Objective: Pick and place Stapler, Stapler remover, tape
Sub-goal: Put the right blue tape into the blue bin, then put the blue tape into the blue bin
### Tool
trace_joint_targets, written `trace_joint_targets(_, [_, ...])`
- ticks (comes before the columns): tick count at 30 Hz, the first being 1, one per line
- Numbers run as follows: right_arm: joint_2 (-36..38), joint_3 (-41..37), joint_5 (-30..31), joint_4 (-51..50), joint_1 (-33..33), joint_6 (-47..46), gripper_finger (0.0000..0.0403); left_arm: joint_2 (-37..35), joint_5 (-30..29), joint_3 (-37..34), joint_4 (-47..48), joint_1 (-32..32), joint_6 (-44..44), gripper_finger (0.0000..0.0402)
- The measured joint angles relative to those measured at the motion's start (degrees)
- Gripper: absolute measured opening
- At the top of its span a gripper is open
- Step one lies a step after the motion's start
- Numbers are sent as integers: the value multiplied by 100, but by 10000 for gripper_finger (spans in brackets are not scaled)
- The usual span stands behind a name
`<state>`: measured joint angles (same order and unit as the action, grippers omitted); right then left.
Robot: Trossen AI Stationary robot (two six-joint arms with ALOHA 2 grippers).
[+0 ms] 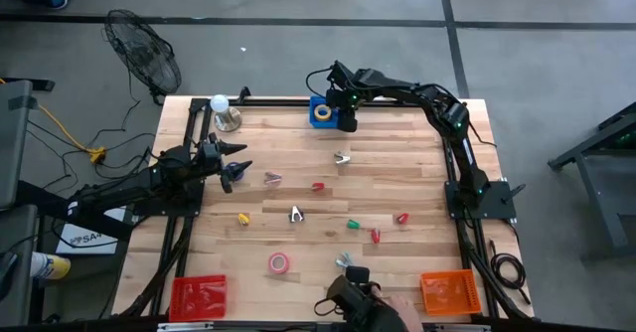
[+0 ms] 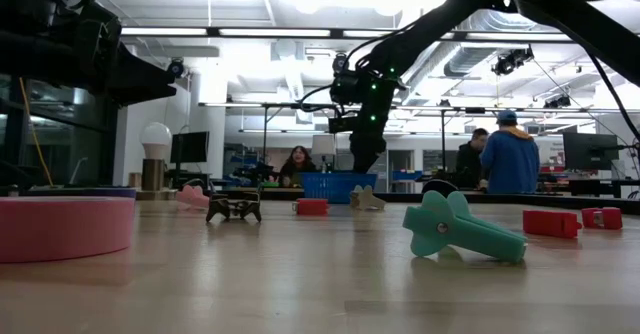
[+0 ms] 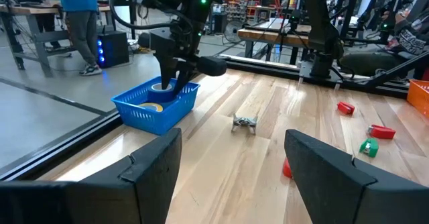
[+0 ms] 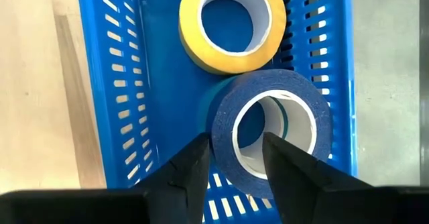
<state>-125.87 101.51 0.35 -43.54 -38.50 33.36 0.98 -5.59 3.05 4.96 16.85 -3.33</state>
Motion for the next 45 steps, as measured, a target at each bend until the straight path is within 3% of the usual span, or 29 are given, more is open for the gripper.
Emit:
trace_joint_targets(17, [712, 17, -175, -42, 22, -134, 129, 0, 1, 2, -1, 1, 0, 262])
trace_joint_targets(25, [825, 17, 305, -464, 103, -389, 129, -1, 1, 2, -1, -1, 0, 262])
trace_joint_targets(32, [1244, -87, 361, -931, 71, -940, 129, 0, -45, 0, -3, 0, -3, 262])
trace_joint_targets(36, [1810, -774, 303, -566, 20, -1108, 129, -1, -78, 0, -5, -1, -17, 262])
trace_joint_targets(45, [3600, -3494, -89, 2077, 179, -1464, 129, 14, -102, 0, -10, 2, -28, 262])
